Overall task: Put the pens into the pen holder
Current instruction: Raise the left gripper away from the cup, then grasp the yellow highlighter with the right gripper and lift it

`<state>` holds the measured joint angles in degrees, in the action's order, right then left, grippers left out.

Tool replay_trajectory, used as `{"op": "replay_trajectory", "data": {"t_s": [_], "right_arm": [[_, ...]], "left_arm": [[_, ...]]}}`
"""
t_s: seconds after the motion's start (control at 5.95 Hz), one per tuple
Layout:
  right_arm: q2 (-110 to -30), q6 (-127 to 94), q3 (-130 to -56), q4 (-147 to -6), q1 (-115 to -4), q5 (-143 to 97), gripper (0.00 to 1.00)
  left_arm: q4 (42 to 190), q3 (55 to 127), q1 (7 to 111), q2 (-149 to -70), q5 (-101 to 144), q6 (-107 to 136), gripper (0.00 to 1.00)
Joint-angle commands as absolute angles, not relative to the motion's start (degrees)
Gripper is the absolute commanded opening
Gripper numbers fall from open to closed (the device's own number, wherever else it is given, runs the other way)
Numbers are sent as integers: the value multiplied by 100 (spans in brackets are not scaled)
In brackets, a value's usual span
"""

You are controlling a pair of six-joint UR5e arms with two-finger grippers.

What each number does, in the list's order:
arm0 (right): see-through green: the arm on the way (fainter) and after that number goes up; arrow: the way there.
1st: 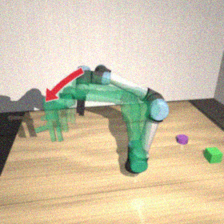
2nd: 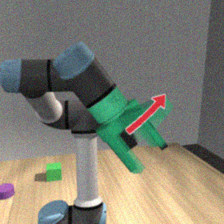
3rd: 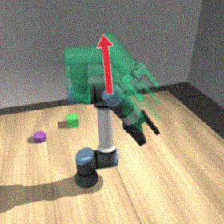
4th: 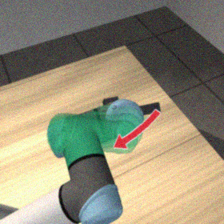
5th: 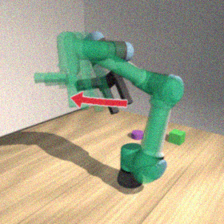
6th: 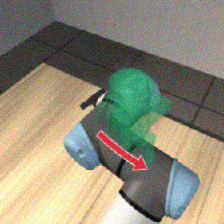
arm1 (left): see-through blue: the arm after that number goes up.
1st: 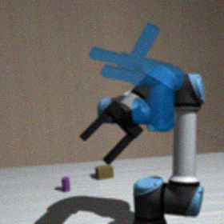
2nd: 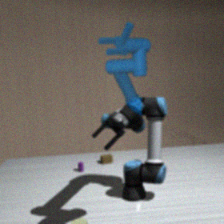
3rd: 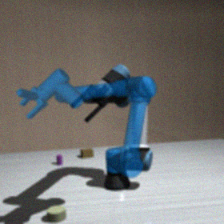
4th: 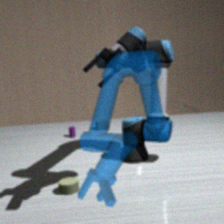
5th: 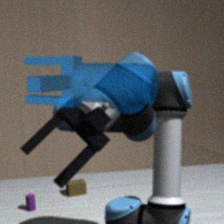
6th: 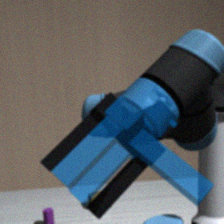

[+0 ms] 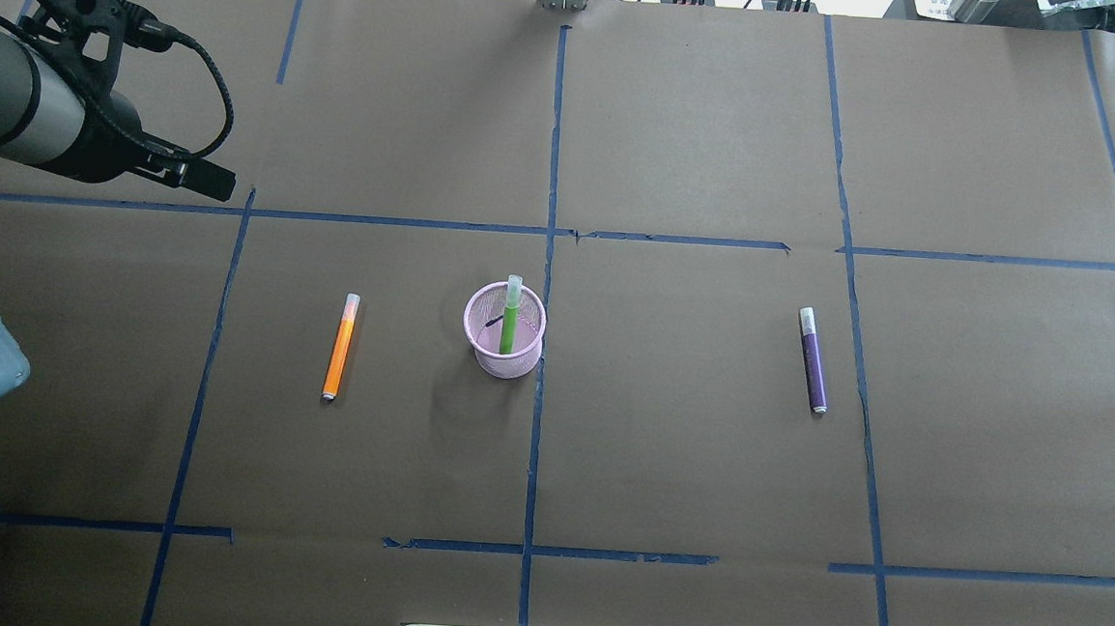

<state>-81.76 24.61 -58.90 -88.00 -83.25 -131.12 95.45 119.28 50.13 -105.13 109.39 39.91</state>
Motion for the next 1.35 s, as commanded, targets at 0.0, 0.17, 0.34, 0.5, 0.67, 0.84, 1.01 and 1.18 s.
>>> {"op": "replay_trajectory", "data": {"t_s": [0.0, 0.17, 0.34, 0.5, 0.67, 0.84, 1.01, 1.18], "right_arm": [[-8130, 2452, -5845, -8763, -8244, -13026, 76], [-8130, 2452, -5836, -8754, -8244, -13008, 71], [-8130, 2452, -5810, -8745, -8244, -12990, 64], [-8121, 2443, -5757, -8736, -8244, -12982, 62], [-8121, 2452, -5731, -8728, -8235, -12981, 62], [-8121, 2452, -5722, -8728, -8244, -12981, 61], [-8121, 2452, -5722, -8728, -8244, -12973, 61], [-8121, 2443, -5713, -8728, -8244, -12920, 56]], "left_arm": [[9545, 11988, 5019, -10503, 10951, 4008, 100], [9554, 11997, 5027, -10503, 10951, 4008, 100], [9536, 12058, 5045, -10503, 10951, 4034, 100], [9536, 12059, 5054, -10494, 10951, 4034, 100], [9545, 12059, 5089, -10451, 10951, 4025, 100], [9562, 12067, 5098, -10424, 10986, 4025, 100], [9562, 12093, 5132, -10415, 11004, 4017, 100], [9562, 12102, 5150, -10415, 11065, 4025, 100]]}}
